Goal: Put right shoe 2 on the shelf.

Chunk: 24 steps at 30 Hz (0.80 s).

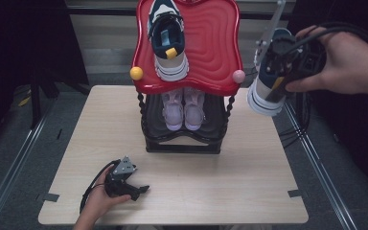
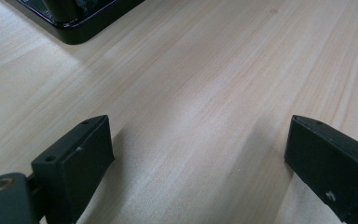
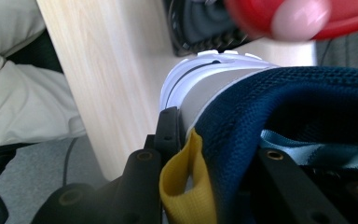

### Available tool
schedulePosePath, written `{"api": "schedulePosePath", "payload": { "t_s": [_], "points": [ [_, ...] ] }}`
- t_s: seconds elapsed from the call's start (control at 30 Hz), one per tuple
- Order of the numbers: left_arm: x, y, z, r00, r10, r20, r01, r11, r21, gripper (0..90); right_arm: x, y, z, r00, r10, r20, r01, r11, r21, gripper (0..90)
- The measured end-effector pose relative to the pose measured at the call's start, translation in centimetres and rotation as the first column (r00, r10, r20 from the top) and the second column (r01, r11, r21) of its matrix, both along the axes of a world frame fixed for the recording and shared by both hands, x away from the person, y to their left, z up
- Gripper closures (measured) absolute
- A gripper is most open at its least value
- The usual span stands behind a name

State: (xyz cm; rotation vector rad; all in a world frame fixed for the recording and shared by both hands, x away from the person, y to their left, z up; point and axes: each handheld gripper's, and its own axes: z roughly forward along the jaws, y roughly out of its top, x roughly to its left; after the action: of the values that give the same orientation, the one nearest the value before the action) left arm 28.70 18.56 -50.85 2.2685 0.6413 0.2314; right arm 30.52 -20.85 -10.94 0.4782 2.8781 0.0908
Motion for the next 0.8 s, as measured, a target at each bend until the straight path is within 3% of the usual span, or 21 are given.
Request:
{"api": "schedulePosePath", "payload": {
  "t_s": [0.23, 0.4, 0.8],
  "points": [
    [0.0, 0.0, 0.0, 1.0000, 0.004, 0.004, -0.004, 1.0000, 0.009, 7.1, 1.1, 2.4, 3.2, 0.9974, 0.038, 0.061, -0.038, 0.999, -0.002, 71.3],
    [0.0, 0.0, 0.0, 1.0000, 0.004, 0.004, -0.004, 1.0000, 0.008, 7.1, 1.9, 4.2, 4.2, 0.9933, 0.070, 0.092, -0.069, 0.998, -0.011, 71.3],
    [0.0, -0.1, 0.0, 1.0000, 0.007, 0.003, -0.007, 1.0000, 0.005, 7.1, 5.0, 7.5, 3.3, 0.9806, 0.147, 0.130, -0.139, 0.988, -0.064, 71.2]
  ]
}}
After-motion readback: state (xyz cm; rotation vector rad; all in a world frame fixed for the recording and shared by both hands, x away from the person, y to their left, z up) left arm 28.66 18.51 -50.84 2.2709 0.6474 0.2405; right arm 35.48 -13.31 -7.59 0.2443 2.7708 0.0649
